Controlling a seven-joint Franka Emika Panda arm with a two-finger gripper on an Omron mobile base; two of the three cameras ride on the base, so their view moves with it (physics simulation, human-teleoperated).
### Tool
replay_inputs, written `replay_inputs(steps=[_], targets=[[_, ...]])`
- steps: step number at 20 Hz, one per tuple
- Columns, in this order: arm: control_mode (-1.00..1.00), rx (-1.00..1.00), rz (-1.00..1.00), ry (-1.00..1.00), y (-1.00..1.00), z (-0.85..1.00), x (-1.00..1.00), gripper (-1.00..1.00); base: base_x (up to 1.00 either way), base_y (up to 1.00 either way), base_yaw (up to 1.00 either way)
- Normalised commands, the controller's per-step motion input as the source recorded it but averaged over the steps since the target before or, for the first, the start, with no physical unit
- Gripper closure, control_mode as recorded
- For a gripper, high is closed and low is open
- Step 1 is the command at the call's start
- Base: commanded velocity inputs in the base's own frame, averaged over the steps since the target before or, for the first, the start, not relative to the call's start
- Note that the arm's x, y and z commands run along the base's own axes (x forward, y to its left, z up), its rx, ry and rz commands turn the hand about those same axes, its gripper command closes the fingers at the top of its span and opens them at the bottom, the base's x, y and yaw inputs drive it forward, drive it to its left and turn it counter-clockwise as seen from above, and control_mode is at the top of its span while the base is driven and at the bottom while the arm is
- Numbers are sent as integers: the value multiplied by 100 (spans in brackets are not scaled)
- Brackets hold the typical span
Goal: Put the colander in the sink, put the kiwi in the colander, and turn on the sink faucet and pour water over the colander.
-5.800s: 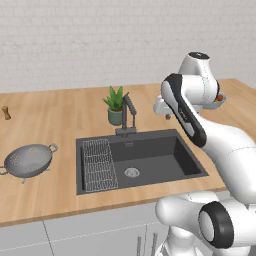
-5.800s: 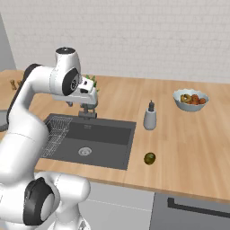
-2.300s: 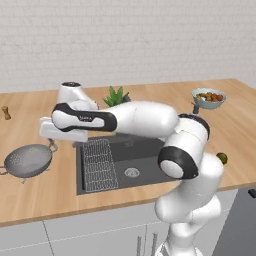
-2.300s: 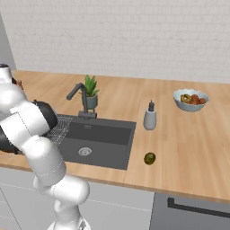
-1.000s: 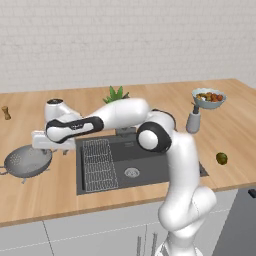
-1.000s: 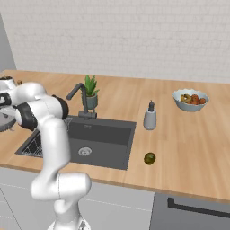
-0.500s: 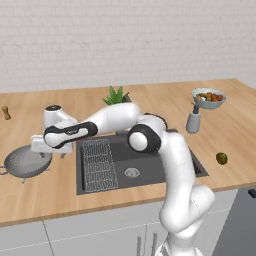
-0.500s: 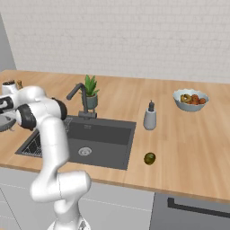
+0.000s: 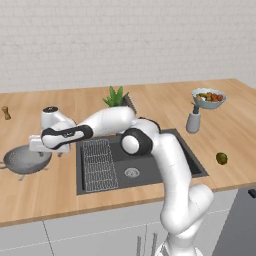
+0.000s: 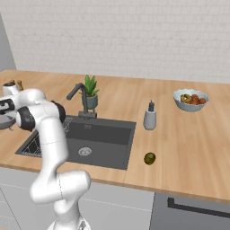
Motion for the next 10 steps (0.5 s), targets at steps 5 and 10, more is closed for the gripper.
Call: replay_inputs(steps=[5,10], targets=[[-100,0,0,0,0,-16,4,100,0,0,0],[-100,0,-1,-1,0,-3,0,100,0,0,0]])
